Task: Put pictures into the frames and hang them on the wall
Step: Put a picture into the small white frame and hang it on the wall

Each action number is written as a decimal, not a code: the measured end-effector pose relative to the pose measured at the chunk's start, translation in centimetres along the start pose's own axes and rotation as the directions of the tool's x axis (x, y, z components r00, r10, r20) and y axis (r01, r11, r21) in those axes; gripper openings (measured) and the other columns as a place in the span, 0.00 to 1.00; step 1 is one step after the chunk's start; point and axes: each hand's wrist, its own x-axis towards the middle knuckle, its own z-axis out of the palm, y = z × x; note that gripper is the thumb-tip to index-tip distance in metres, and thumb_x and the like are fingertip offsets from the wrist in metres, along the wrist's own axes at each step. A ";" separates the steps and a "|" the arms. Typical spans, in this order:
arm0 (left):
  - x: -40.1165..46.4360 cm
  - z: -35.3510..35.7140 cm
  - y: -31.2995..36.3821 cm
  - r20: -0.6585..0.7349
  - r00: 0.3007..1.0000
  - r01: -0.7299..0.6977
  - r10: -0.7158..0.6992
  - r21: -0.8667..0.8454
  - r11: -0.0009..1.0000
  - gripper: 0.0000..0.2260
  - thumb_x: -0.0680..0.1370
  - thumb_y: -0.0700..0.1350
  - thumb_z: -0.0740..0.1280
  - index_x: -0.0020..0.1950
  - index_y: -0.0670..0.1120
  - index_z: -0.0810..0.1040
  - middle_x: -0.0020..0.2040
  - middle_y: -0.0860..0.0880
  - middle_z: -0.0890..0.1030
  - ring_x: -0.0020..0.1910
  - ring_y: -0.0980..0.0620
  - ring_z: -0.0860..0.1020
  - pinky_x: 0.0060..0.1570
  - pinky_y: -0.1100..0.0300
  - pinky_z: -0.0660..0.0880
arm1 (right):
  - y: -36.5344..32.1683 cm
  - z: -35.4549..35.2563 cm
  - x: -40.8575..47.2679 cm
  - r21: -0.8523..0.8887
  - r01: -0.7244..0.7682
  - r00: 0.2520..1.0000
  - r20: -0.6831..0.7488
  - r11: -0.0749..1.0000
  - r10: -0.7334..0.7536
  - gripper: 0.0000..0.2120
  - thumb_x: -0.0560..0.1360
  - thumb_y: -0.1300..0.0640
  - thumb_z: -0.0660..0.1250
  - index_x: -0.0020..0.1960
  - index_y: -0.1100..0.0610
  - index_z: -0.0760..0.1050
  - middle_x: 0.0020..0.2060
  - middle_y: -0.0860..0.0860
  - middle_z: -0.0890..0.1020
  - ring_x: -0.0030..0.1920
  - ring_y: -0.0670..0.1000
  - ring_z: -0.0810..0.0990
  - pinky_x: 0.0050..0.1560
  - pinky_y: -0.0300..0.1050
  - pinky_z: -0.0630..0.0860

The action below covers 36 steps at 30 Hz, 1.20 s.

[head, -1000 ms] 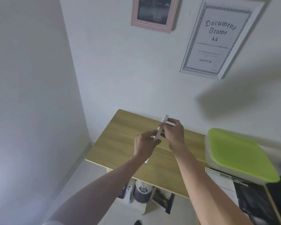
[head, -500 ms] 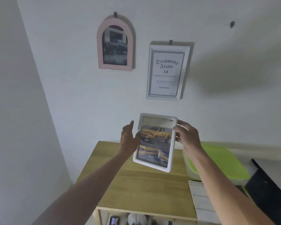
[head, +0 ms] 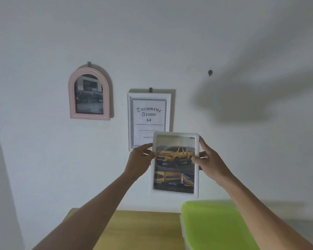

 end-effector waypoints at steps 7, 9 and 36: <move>7.9 7.4 6.3 -0.063 0.989 -0.131 0.132 0.019 0.991 0.23 0.75 0.47 0.73 0.69 0.55 0.75 0.45 0.52 0.83 0.43 0.54 0.81 0.43 0.64 0.76 | 1.8 -8.8 7.6 0.152 0.105 0.983 -0.168 0.983 -0.079 0.33 0.76 0.61 0.71 0.75 0.40 0.66 0.46 0.52 0.84 0.47 0.53 0.85 0.53 0.53 0.82; 10.2 9.1 7.9 -0.093 0.984 -0.148 0.151 0.035 0.988 0.27 0.75 0.46 0.73 0.72 0.55 0.71 0.47 0.50 0.82 0.44 0.51 0.80 0.45 0.64 0.74 | 1.7 -11.0 9.6 0.139 0.147 0.968 -0.225 0.979 -0.114 0.29 0.75 0.60 0.72 0.72 0.42 0.70 0.46 0.50 0.84 0.47 0.51 0.85 0.51 0.51 0.82; 27.1 15.1 16.0 -0.176 0.901 -0.269 0.397 0.490 0.829 0.25 0.79 0.41 0.65 0.76 0.43 0.64 0.39 0.42 0.80 0.40 0.45 0.79 0.41 0.56 0.74 | 0.0 -19.7 28.4 -0.213 0.416 0.831 -0.305 0.884 -0.465 0.22 0.74 0.60 0.72 0.66 0.49 0.77 0.49 0.51 0.81 0.45 0.50 0.82 0.50 0.50 0.83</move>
